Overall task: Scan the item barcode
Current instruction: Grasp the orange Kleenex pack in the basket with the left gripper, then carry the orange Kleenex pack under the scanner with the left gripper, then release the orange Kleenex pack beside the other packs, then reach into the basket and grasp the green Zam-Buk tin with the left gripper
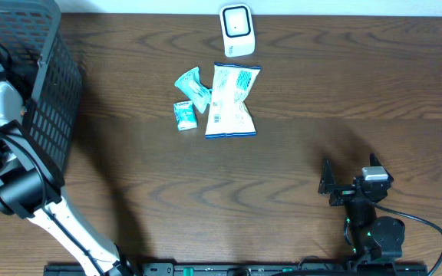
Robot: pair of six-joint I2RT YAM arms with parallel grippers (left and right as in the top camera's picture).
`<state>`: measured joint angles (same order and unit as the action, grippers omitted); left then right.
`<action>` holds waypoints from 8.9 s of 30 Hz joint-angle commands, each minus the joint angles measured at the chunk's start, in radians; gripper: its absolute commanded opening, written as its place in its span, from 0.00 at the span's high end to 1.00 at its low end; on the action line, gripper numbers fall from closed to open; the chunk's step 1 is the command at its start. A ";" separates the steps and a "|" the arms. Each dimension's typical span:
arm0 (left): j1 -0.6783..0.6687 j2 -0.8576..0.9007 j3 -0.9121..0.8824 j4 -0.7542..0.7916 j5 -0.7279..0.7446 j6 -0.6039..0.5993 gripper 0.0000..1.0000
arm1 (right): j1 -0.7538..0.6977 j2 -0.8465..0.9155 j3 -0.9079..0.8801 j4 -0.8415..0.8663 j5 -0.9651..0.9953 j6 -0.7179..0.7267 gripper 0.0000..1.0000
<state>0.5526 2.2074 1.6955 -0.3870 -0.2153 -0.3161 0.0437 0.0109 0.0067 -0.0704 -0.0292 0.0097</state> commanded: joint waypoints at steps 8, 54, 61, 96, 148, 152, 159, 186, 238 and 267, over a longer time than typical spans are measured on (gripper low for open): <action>0.010 0.018 -0.012 -0.166 -0.043 0.008 0.51 | 0.010 -0.005 -0.002 -0.005 0.001 -0.007 0.01; 0.012 -0.445 -0.003 -0.074 0.212 0.047 0.92 | 0.010 -0.005 -0.002 -0.004 0.001 -0.007 0.01; -0.013 -0.675 -0.003 -0.066 0.679 -0.019 0.93 | 0.010 -0.005 -0.002 -0.004 0.001 -0.007 0.01; -0.726 -0.076 -0.024 -0.379 0.046 0.310 0.93 | 0.010 -0.005 -0.002 -0.005 0.001 -0.007 0.01; -0.138 -0.578 0.030 0.082 0.272 0.024 0.06 | 0.010 -0.005 -0.002 -0.004 0.001 -0.007 0.01; 0.009 -0.489 0.028 0.056 0.271 -0.146 0.07 | 0.010 -0.005 -0.002 -0.004 0.001 -0.007 0.01; 0.079 -0.241 0.027 -0.012 0.272 -0.246 0.06 | 0.010 -0.005 -0.002 -0.004 0.001 -0.007 0.01; 0.022 0.042 0.027 0.131 0.187 -0.148 0.07 | 0.010 -0.005 -0.002 -0.005 0.001 -0.007 0.01; 0.027 0.048 0.016 0.090 0.231 0.546 0.20 | 0.010 -0.005 -0.002 -0.004 0.001 -0.007 0.01; 0.032 0.153 0.016 0.281 0.240 0.592 0.11 | 0.010 -0.005 -0.002 -0.004 0.001 -0.007 0.01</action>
<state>0.5797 2.3230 1.7237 -0.0814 0.0753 0.2684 0.0437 0.0109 0.0067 -0.0704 -0.0292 0.0097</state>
